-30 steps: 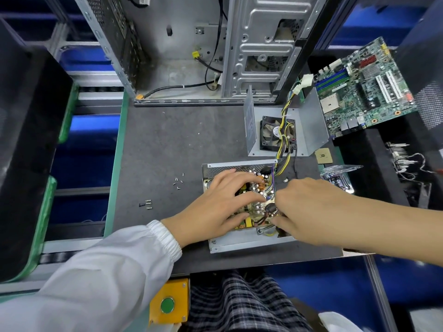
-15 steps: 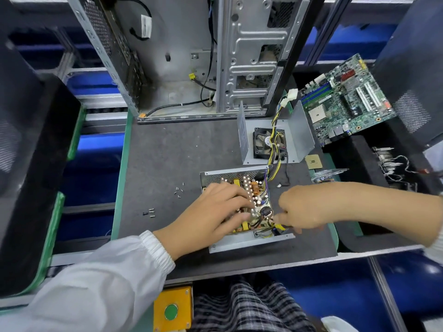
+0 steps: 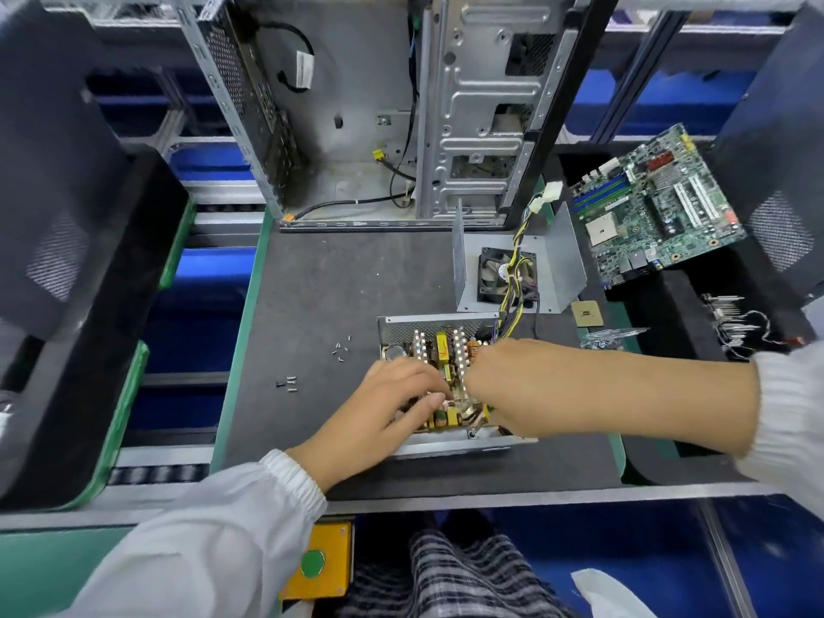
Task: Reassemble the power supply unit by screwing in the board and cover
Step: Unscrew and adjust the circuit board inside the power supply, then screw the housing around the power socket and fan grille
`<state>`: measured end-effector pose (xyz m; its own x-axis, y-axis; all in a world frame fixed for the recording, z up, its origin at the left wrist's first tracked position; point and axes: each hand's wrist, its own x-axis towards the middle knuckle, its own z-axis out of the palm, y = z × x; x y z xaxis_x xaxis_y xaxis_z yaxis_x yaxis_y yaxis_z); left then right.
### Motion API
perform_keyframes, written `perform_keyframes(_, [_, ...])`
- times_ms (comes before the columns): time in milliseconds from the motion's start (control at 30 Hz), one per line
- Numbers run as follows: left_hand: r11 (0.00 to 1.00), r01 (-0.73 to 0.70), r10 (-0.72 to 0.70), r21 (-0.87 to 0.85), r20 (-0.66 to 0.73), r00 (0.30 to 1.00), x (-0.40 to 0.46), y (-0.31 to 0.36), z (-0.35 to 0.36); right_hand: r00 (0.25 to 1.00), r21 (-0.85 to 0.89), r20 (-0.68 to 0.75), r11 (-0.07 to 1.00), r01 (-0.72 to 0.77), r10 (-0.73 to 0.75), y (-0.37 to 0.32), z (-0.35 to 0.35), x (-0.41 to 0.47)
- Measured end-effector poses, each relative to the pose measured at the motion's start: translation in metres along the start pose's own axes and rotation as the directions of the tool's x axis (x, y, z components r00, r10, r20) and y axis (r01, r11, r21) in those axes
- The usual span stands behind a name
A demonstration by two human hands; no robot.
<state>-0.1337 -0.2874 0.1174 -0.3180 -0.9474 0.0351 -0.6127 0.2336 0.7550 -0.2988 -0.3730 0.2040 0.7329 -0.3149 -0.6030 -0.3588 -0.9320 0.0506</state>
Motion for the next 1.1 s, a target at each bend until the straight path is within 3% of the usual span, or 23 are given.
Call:
perform_keyframes(100, [0.999,0.007,-0.006,0.031,-0.015,1.0,0.001,0.003,0.0,0.989,0.17,0.04,0.975,-0.144,0.14,0.005,-0.003,0.004])
perform_keyframes(200, [1.0,-0.029,0.029,-0.001,0.001,1.0,-0.001,0.008,0.0,0.977,0.273,0.102,0.939,-0.209,0.188,0.004,-0.005,0.002])
perform_keyframes(267, [0.998,-0.056,0.052,0.036,0.1,0.994,-0.002,0.012,-0.001,0.977,0.318,0.129,0.926,-0.203,0.17,0.009,-0.007,-0.008])
perform_keyframes(367, [0.97,-0.104,0.042,0.218,0.272,0.961,-0.001,0.015,0.0,0.976,0.395,0.014,0.895,-0.206,0.218,0.037,-0.012,-0.034])
perform_keyframes(400, [0.968,-0.114,0.046,0.222,0.294,0.955,0.0,0.016,0.001,0.969,0.495,-0.021,0.844,-0.205,0.247,0.048,-0.01,-0.042])
perform_keyframes(467, [0.972,-0.122,0.065,0.201,0.271,0.961,0.001,0.019,-0.001,0.954,0.762,-0.049,0.629,-0.156,0.296,0.063,0.006,-0.052])
perform_keyframes(533, [0.99,-0.076,0.056,0.116,0.161,0.985,0.007,0.027,-0.017,0.938,0.92,-0.04,0.38,-0.099,0.343,0.068,0.031,-0.056])
perform_keyframes(567, [0.999,-0.028,0.026,0.023,0.091,0.995,0.012,0.031,-0.029,0.927,0.947,-0.043,0.312,-0.081,0.372,0.067,0.043,-0.056])
perform_keyframes(633, [0.976,0.077,-0.071,-0.202,0.04,0.997,0.025,0.037,-0.055,0.886,0.97,-0.128,0.241,0.019,0.446,0.062,0.059,-0.055])
perform_keyframes(733, [0.891,0.14,-0.112,-0.432,0.091,0.99,0.042,0.043,-0.076,0.808,0.965,-0.262,0.136,0.225,0.527,0.056,0.065,-0.051])
perform_keyframes(867, [0.731,0.304,-0.248,-0.611,0.176,0.952,0.053,0.028,-0.079,0.87,0.96,-0.15,-0.14,0.241,0.469,0.051,0.067,-0.052])
perform_keyframes(967, [0.599,0.444,-0.372,-0.666,0.259,0.891,0.057,0.016,-0.072,0.912,0.934,-0.075,-0.291,0.205,0.403,0.051,0.072,-0.045])
perform_keyframes(1100, [0.536,0.537,-0.401,-0.651,0.363,0.841,0.07,0.013,-0.075,0.929,0.798,0.016,-0.565,0.211,0.37,0.049,0.068,-0.031])
